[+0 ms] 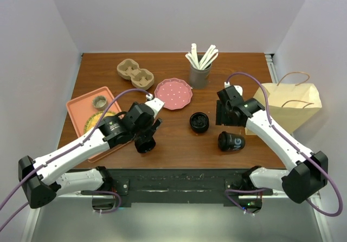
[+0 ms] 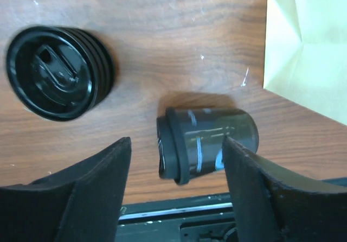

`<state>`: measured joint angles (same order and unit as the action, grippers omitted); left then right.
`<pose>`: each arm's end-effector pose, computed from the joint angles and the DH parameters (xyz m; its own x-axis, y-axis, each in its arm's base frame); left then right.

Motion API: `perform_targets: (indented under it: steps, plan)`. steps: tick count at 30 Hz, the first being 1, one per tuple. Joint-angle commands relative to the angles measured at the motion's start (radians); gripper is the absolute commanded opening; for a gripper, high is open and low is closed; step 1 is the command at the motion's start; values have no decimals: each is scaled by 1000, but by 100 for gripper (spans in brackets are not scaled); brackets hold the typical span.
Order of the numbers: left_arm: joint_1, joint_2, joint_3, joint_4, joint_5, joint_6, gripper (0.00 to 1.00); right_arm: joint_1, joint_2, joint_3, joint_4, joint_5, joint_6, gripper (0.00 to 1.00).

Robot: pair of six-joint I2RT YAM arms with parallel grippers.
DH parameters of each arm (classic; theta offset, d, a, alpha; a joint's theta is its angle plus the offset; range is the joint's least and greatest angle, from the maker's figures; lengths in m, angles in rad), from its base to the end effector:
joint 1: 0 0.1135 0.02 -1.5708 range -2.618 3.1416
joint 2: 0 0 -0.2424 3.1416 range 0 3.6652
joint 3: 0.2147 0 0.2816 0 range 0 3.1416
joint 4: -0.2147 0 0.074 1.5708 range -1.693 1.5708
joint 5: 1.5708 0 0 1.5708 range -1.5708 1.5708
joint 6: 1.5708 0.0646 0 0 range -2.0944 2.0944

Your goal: Pack the takeout coffee

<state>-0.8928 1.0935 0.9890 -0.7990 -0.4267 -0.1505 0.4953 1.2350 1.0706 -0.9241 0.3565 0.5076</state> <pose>0.1906 -0.1941 0.2555 -0.5693 0.4893 -0.6606 0.4683 0.8535 0.2286 0.2604 0.1150 0.2373 -0.8285 0.0702 -0.5556 0.1141 0.9925 -0.0447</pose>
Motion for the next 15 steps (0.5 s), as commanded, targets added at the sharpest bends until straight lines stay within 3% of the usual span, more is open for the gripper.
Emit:
perform_targets:
  steps: [1,5,8,12,15]
  plan:
    - [-5,-49,8,60,66,-50,80,-3,-12,-43,-15,-34,-1,62]
    - [-3,-87,8,104,80,-61,80,2,-52,-89,-30,-108,11,54]
    - [-3,-93,10,129,111,-60,80,14,-59,-55,-73,-97,25,53]
    - [-3,-92,-1,219,306,-31,75,14,-52,-20,-111,-128,58,54]
    - [-3,-92,-24,314,348,-66,74,14,-65,27,-182,-123,74,55]
